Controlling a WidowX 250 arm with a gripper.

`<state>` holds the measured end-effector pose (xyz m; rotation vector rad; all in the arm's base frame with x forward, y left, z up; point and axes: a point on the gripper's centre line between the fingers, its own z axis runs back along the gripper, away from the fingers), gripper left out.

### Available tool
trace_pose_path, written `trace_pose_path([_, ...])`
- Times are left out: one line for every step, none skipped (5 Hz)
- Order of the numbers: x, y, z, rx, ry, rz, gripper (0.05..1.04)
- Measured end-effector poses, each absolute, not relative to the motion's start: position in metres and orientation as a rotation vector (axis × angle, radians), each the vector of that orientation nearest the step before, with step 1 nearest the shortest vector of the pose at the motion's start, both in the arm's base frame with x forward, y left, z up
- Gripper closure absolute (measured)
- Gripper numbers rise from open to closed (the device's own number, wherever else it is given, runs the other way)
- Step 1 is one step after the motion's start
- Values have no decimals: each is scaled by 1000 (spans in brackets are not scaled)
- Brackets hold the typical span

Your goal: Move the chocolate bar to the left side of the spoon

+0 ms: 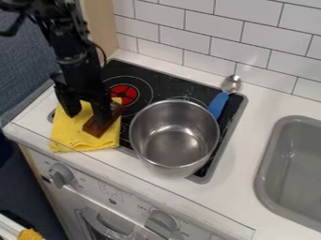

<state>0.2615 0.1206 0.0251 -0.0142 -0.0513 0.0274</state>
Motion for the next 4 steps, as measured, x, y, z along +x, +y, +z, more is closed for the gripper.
trace_pose_path([264,113,19,-8,-29,1,85])
trace_pose_path([266,107,18,4,-23,-27,85])
trace_pose_path([267,106,18,6,-26,-33,131])
trace_pose_path([268,106,19,8,-28,-40,415])
